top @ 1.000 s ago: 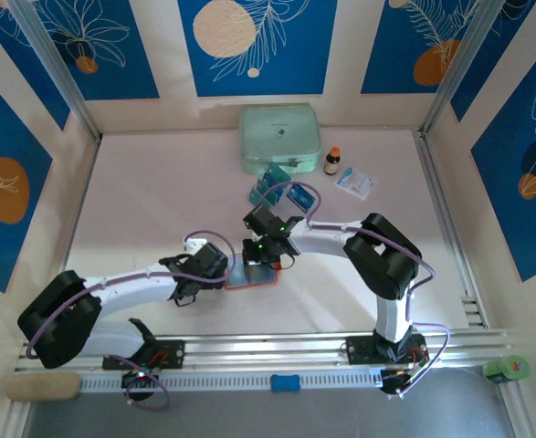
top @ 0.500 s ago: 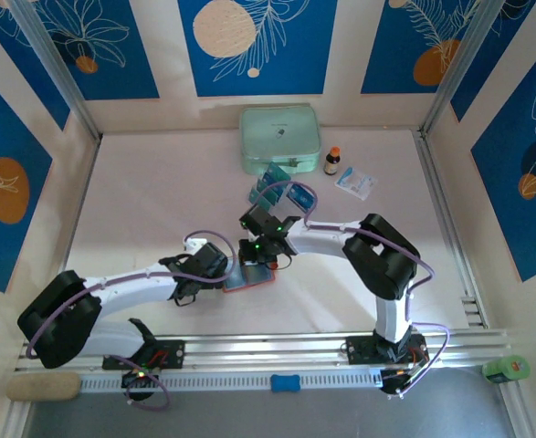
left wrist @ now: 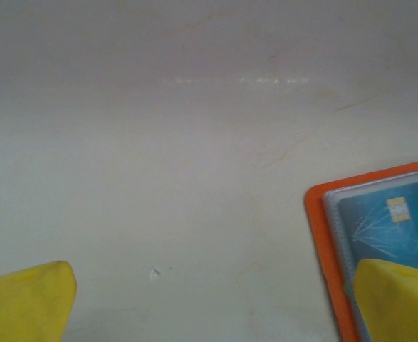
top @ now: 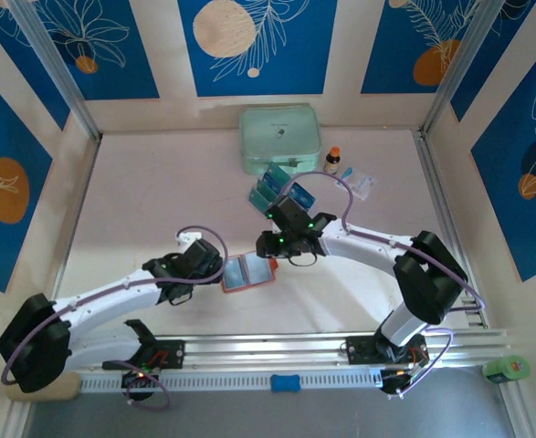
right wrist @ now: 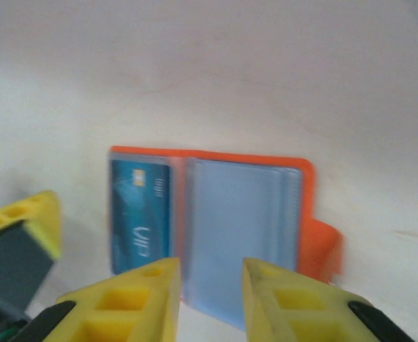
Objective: Put the credit cards into the card holder
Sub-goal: Insert the credit card into the card slot, then rotate the card holder at the center of the table.
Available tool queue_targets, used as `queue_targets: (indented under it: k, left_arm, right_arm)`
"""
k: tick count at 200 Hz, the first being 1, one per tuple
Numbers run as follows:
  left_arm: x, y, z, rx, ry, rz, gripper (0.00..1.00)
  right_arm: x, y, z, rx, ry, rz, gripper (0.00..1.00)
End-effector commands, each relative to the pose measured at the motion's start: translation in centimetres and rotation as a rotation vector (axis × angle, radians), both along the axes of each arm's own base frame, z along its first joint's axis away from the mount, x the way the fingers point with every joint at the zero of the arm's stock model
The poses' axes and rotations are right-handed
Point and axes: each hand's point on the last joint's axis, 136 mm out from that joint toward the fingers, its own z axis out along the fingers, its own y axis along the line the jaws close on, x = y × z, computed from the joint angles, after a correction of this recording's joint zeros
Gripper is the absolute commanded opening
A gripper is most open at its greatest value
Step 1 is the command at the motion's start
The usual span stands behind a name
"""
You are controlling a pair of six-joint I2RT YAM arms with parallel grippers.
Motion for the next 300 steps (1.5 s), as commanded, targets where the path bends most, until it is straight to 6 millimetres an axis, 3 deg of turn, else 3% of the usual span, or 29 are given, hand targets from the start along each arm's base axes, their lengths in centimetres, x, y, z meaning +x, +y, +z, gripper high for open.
queue_targets:
  k: [1,59,140,158,173,188,267,286,300]
  left_arm:
    - [0.5,0.3,2.0,0.011,-0.034,-0.003,1.00]
    - [1.6,-1.2,4.0,-0.027,-0.062,-0.035,1.00]
    - [2.4,-3.5,3.9,-0.084,-0.038,-0.068,1.00]
    - [2.5,-4.0,3.7,-0.093,-0.031,-0.074,1.00]
    - [2.6,-4.3,3.7,-0.102,-0.027,-0.077,1.00]
    - [2.5,-4.5,3.6,-0.108,-0.020,-0.081,1.00]
    - [1.8,-6.3,2.9,-0.186,0.047,-0.106,1.00]
    - [2.0,-6.8,3.2,-0.194,0.050,-0.114,1.00]
    - [2.1,-7.0,3.4,-0.195,0.048,-0.120,1.00]
  right_arm:
    - [-0.7,-1.9,-0.6,-0.063,0.000,0.000,0.34]
    - [-1.2,-3.0,-2.0,-0.126,0.012,0.016,0.39]
    - [-0.1,-2.7,-3.6,-0.169,0.018,0.012,0.37]
    - [0.3,-3.1,-3.7,-0.177,0.009,-0.002,0.30]
    - [0.4,-3.5,-3.7,-0.173,0.005,-0.012,0.12]
    - [0.2,-3.9,-3.7,-0.166,0.007,-0.022,0.00]
    - [-2.9,-7.6,-4.1,-0.149,0.064,-0.123,0.00]
    - [-3.1,-8.0,-3.3,-0.120,0.065,-0.134,0.19]
    - [-3.2,-8.5,-2.3,-0.116,0.046,-0.136,0.27]
